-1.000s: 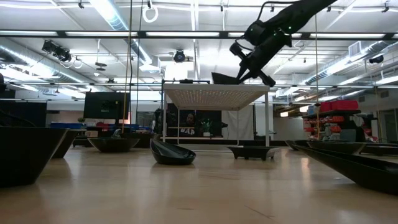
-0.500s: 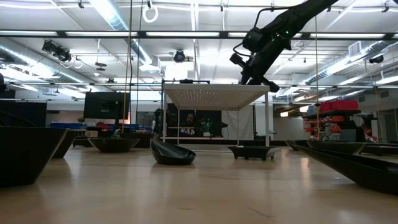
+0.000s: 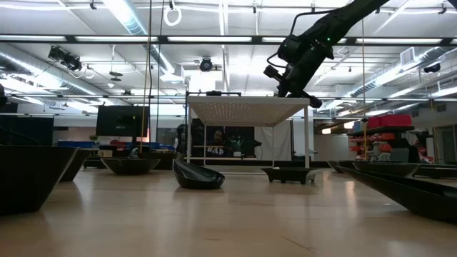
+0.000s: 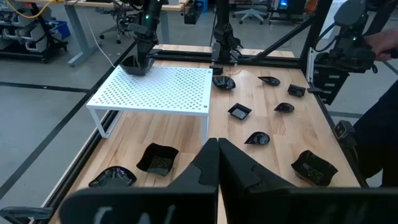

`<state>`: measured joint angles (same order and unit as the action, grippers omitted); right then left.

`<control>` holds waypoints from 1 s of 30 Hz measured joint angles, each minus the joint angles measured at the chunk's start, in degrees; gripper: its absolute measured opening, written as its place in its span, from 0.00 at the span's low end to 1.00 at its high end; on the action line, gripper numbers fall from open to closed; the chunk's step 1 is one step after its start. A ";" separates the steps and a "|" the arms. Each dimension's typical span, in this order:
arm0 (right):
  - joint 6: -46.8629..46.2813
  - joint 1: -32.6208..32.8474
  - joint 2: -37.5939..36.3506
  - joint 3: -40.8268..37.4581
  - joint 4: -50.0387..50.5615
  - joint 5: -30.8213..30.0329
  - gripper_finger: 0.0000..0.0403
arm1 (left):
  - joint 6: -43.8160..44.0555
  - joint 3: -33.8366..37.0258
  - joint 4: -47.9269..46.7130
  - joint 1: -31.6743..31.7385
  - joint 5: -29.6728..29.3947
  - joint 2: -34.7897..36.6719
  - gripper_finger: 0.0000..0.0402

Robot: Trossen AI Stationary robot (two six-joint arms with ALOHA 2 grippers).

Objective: Pick & Place Mini shaped plates
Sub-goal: Put the distorted square plate on the shelf, then put the leaf-shaped plate on the shelf

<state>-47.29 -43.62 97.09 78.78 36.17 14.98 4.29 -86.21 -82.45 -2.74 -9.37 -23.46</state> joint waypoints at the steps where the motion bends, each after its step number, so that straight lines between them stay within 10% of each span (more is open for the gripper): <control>1: 0.00 0.02 -0.03 0.00 -0.02 -0.01 0.01 | 0.00 -0.02 0.00 0.00 0.00 0.00 0.01; 30: 2.13 0.09 -1.67 -0.07 -0.11 -0.04 0.24 | 0.00 0.00 0.00 0.00 0.00 0.00 0.01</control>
<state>-45.16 -43.52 95.42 78.72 36.06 14.94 4.29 -86.22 -82.45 -2.74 -9.37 -23.46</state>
